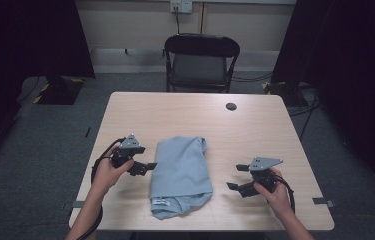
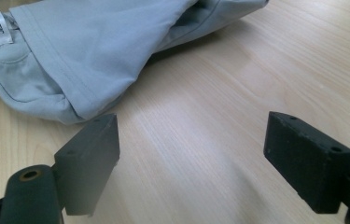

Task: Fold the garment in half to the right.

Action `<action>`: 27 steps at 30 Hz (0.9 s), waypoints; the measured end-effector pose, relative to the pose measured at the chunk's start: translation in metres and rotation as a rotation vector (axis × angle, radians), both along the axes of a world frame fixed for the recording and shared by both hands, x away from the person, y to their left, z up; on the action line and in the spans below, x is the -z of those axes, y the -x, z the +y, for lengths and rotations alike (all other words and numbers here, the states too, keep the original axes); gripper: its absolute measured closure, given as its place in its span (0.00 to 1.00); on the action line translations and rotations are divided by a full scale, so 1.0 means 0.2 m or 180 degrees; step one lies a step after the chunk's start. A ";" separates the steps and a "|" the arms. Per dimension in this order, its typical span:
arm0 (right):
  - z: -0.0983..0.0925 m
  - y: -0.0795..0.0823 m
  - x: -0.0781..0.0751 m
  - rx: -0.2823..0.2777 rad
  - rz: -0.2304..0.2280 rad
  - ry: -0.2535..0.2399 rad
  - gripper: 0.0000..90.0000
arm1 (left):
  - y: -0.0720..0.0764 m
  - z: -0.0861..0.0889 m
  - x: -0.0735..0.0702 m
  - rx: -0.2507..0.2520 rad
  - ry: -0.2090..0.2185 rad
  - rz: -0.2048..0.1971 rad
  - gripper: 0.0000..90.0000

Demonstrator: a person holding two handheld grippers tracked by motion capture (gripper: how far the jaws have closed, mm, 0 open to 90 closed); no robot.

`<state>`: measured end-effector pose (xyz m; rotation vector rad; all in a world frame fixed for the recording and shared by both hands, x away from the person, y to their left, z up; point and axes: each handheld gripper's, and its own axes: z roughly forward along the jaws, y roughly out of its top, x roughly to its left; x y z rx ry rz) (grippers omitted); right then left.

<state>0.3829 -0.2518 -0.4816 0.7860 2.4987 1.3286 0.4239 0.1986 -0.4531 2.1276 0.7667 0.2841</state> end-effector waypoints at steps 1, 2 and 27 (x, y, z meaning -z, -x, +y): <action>-0.01 0.00 0.00 0.0007 0.0005 0.0000 0.19 | 0.00 0.00 0.00 0.0006 -0.0007 -0.0017 0.21; -0.02 0.00 0.00 0.0011 0.0005 -0.0002 0.19 | 0.00 0.01 0.01 0.0000 -0.0009 -0.0013 0.21; -0.17 0.04 0.05 0.0124 0.0070 0.0064 0.20 | 0.07 0.09 0.12 -0.0073 -0.0040 0.0036 0.22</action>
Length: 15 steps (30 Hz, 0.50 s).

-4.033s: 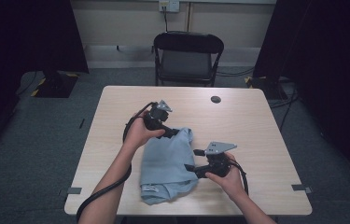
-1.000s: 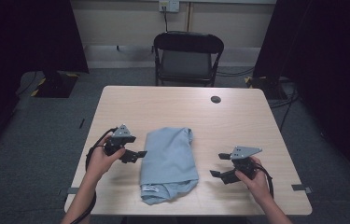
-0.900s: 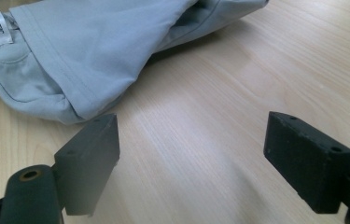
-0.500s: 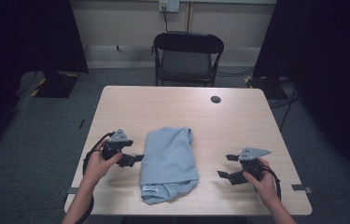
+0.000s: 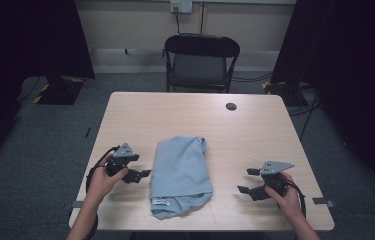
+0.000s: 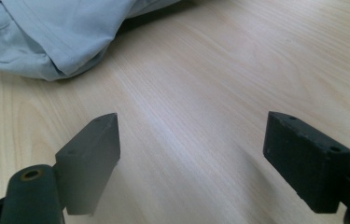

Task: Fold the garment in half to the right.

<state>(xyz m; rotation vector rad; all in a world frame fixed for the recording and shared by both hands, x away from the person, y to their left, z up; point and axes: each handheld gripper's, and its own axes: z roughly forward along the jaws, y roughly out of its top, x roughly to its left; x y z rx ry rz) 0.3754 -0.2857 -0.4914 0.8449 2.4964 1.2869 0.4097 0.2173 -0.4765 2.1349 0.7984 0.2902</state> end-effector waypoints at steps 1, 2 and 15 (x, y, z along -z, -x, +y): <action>-0.01 0.00 0.00 0.0006 0.0004 0.0010 0.20 | 0.00 0.01 0.00 0.0001 -0.0023 -0.0005 0.22; -0.01 0.00 0.00 0.0010 0.0013 0.0007 0.20 | 0.00 0.01 0.01 -0.0019 -0.0015 -0.0006 0.22; -0.07 0.02 0.02 0.0039 0.0046 0.0056 0.20 | 0.04 0.04 0.07 -0.0047 -0.0097 0.0014 0.22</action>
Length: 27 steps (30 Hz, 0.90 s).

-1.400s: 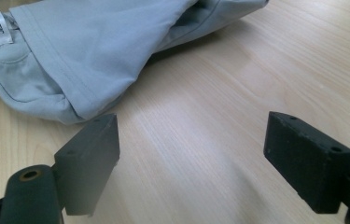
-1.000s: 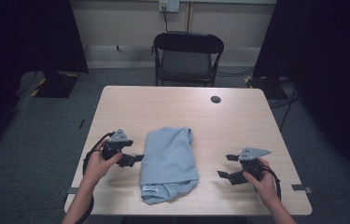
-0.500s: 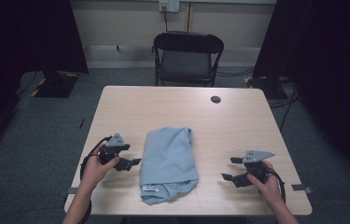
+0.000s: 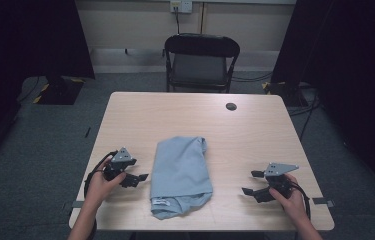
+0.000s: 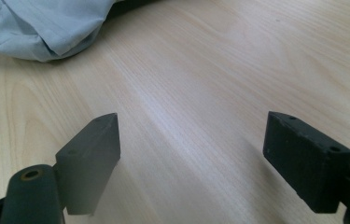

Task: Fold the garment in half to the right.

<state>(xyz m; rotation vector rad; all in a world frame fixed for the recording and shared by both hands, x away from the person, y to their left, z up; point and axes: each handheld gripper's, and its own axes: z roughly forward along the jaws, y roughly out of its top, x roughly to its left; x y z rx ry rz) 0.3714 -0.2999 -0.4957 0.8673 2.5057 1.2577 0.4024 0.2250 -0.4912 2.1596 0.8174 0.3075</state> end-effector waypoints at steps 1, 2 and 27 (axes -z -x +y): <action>-0.01 0.00 0.00 0.0008 0.0001 0.0004 0.20 | 0.00 0.00 0.00 0.0000 0.0003 0.0004 0.22; -0.01 0.00 0.00 0.0008 0.0001 0.0004 0.20 | 0.00 0.00 0.00 0.0000 0.0003 0.0004 0.22; -0.11 0.03 0.01 0.0078 0.0008 0.0110 0.20 | 0.04 0.02 0.05 0.0074 -0.0139 -0.0081 0.16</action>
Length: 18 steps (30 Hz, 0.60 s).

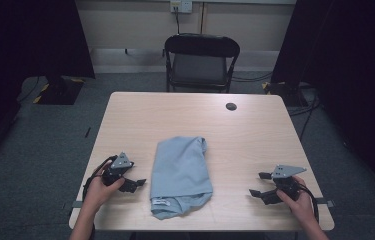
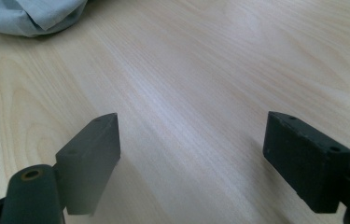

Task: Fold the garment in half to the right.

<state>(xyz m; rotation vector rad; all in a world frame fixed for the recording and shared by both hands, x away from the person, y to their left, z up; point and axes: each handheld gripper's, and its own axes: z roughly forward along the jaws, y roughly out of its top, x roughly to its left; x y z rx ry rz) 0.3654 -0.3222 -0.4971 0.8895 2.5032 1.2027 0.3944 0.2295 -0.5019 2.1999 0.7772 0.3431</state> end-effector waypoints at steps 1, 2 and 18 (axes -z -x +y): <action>0.00 0.00 0.00 -0.0001 0.0003 0.0001 0.20 | 0.00 0.00 0.00 -0.0001 -0.0003 0.0001 0.16; -0.01 0.00 0.00 0.0003 0.0007 0.0005 0.20 | 0.00 0.00 0.00 -0.0001 -0.0002 0.0000 0.16; -0.05 0.01 -0.01 0.0036 0.0007 0.0031 0.20 | 0.00 0.00 0.00 -0.0018 0.0004 0.0002 0.16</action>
